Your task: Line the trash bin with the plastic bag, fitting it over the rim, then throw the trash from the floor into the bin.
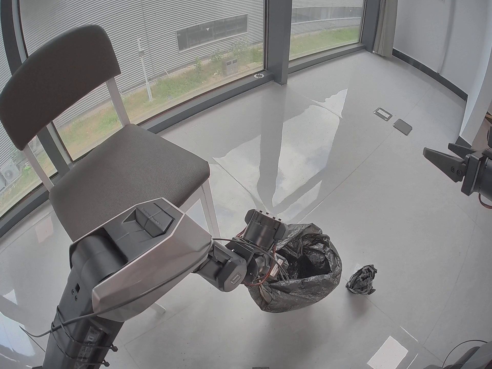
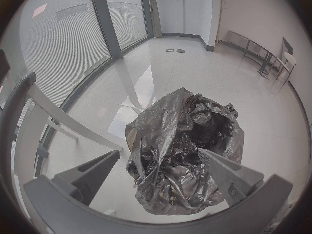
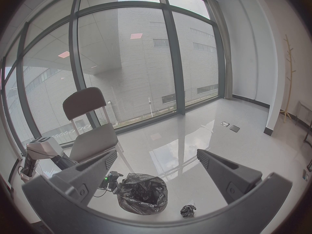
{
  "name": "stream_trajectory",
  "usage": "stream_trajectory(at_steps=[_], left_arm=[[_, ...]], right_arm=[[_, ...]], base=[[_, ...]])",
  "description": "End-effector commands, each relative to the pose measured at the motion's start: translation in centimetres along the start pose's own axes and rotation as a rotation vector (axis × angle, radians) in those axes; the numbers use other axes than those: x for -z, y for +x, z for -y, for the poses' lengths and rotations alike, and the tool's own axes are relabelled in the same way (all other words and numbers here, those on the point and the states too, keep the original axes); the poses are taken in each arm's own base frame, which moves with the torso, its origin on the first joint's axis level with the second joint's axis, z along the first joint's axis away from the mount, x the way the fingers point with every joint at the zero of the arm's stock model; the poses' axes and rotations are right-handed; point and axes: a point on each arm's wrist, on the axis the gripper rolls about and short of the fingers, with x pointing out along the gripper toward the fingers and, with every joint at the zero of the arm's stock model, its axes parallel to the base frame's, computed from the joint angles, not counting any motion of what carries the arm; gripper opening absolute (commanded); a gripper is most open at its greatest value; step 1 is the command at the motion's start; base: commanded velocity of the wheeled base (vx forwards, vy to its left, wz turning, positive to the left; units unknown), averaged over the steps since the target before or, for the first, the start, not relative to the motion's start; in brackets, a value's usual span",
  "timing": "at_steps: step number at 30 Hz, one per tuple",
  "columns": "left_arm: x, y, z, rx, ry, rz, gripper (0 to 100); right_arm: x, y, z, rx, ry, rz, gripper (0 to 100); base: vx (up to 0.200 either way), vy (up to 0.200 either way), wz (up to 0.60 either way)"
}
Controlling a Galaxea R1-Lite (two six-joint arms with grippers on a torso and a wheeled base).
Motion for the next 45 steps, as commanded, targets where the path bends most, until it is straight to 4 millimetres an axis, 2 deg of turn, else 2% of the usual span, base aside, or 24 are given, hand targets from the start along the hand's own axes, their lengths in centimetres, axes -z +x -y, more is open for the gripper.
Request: stream_trajectory(at_steps=[1,6,16,17,26,33,45], left_arm=[[0.7,2.5,-0.1,-0.025,0.007,-0.008,100],[0.1,4.5,-0.8,-0.071,0.033,-0.016,100],[-1.0,5.8,-0.9,-0.104,0.043,-0.077,100],[-0.9,5.9,-0.8,-0.105,0.039,-0.086,0],[-1.4,5.8,-1.0,-0.127,-0.003,-0.075,0],[-3.4,5.2,-2.6,-0.152,-0.074,-0.011,0],[-1.1,6.7,-5.5,-0.192,-0.115,-0.129,0]], right_arm=[[0.1,-0.5,-0.1,-0.027,-0.003,0.005,100],[0.1,-0.6,-0.2,-0.029,-0.004,0.008,100],[0.1,-0.7,-0.1,-0.030,-0.004,0.011,100],[0.1,-0.7,-0.1,-0.030,-0.004,0.011,100],[0.1,-0.7,-0.1,-0.030,-0.004,0.009,100],[0.2,-0.7,-0.1,-0.032,-0.003,0.005,100],[0.5,-0.5,-0.1,-0.051,0.000,-0.011,100]], base=[[0.000,0.000,0.00],[0.000,0.000,0.00],[0.000,0.000,0.00],[0.000,0.000,0.00],[0.000,0.000,0.00],[0.000,0.000,0.00],[0.000,0.000,0.00]])
